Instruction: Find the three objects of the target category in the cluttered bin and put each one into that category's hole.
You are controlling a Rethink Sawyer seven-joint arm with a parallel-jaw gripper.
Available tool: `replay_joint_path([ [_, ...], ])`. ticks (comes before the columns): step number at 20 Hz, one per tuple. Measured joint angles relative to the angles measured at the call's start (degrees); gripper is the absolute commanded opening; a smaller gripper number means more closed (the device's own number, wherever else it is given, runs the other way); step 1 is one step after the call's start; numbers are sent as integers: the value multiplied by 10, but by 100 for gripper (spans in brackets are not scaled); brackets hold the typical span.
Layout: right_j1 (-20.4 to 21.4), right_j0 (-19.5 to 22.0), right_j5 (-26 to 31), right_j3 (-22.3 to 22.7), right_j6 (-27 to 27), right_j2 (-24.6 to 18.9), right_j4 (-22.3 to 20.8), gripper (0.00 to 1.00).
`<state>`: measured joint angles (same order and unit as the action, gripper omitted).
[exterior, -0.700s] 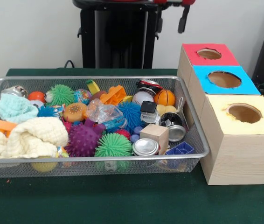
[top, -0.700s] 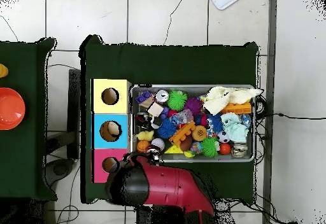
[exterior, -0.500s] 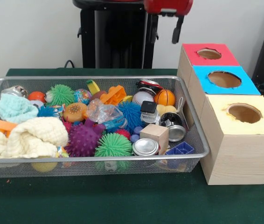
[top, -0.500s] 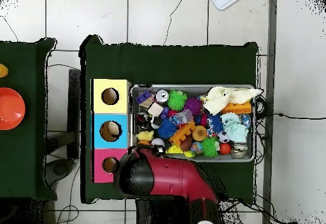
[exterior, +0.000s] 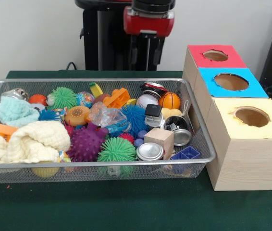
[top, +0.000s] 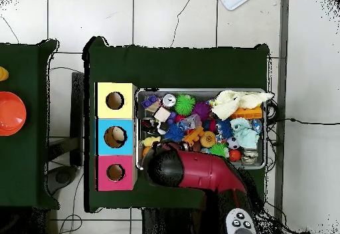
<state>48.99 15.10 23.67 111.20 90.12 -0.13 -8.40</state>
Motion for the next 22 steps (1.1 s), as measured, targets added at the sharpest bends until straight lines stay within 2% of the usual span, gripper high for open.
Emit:
replay_joint_path([
  [6, -12, 50, 0, -13, 0, -20, -37, 100],
  [15, -39, 108, 0, -62, 0, -55, -127, 100],
  [22, -62, 143, 0, -94, 0, -86, -161, 100],
])
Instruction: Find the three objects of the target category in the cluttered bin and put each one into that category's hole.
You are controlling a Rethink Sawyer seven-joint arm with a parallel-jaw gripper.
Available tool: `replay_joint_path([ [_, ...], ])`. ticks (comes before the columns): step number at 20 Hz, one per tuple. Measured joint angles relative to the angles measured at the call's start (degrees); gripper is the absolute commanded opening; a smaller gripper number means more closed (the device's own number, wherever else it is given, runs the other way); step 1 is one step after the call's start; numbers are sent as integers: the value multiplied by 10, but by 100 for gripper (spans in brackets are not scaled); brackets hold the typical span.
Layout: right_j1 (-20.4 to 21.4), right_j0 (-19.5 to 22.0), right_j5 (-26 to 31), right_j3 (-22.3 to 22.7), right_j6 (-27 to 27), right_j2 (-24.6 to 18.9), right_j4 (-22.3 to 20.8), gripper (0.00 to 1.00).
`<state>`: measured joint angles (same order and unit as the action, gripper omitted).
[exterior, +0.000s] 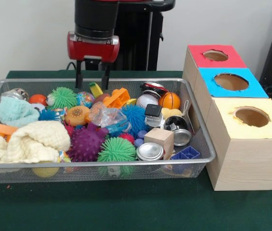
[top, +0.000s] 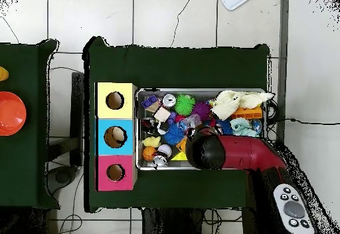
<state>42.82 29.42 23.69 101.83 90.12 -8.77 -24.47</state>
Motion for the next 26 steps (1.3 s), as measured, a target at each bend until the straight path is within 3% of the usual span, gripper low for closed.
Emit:
replay_joint_path([
  [7, -17, 20, 0, -34, 0, -24, -28, 100],
  [26, -37, 26, 9, -158, 0, -81, -73, 100],
])
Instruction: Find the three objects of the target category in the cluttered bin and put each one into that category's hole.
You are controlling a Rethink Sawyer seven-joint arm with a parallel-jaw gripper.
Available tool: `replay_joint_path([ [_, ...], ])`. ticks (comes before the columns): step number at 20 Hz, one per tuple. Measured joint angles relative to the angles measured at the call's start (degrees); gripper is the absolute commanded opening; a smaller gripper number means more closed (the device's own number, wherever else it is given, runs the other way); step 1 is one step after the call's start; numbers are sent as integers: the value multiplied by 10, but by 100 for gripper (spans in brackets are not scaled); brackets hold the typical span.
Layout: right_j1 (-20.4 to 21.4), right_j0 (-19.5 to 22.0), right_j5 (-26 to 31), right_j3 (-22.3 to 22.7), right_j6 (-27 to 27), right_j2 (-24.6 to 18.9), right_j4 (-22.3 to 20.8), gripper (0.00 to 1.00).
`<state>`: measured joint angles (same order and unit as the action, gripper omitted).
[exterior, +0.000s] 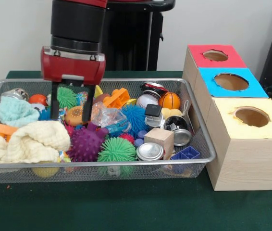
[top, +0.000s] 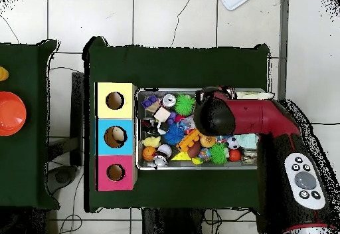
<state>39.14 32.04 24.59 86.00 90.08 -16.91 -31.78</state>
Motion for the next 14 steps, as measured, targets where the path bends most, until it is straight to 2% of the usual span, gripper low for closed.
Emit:
replay_joint_path([
  [5, -13, 20, 0, -28, -4, -13, -28, 100],
  [14, -24, 48, 13, -32, -4, -16, -49, 100],
])
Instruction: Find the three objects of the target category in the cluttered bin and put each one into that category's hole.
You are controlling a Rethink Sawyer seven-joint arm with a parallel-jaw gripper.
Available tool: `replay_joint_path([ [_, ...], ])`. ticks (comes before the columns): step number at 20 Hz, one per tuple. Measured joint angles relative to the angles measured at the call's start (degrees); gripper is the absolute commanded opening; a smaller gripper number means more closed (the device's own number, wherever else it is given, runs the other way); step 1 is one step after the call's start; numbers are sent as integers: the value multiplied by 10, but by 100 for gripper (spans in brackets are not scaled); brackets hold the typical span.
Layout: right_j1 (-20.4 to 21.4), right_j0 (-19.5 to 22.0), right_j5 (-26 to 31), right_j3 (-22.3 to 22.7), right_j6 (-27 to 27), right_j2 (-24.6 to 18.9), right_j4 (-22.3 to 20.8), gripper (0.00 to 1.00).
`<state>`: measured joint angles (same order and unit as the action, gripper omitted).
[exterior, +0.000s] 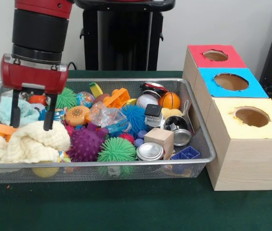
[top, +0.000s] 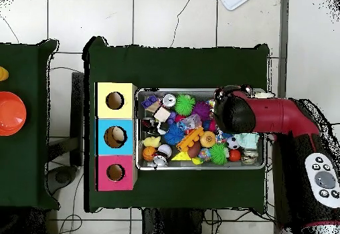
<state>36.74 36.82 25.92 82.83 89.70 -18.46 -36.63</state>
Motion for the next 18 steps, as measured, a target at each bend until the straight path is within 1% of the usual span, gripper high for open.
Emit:
replay_joint_path([
  [5, -6, 2, 14, 0, 0, 0, -10, 100],
  [13, -23, 2, 15, 0, 0, 0, -19, 100],
  [18, -45, 2, 15, 0, 0, 0, -32, 100],
])
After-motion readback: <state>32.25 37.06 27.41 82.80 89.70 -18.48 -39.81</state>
